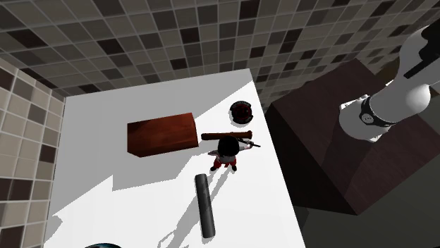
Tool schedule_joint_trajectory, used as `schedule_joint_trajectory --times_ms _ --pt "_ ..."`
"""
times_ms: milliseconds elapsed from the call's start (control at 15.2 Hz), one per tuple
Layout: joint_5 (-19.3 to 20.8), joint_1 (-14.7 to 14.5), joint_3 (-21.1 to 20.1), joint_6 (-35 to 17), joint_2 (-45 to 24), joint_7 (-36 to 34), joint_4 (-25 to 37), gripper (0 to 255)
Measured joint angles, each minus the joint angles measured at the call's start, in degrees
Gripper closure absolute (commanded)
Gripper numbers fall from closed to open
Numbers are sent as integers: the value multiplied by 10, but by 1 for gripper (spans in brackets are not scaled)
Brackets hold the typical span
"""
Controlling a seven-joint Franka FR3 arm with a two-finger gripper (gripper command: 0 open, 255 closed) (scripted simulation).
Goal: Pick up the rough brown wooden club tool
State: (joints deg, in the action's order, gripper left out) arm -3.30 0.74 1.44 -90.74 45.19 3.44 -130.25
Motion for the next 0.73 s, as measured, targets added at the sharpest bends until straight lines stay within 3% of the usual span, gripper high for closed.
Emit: schedule_joint_trajectory --times_ms 264,726 --pt "6 8 7 -38 -15 1 -25 0" --pt "18 29 22 -159 -82 -6 -82 0"
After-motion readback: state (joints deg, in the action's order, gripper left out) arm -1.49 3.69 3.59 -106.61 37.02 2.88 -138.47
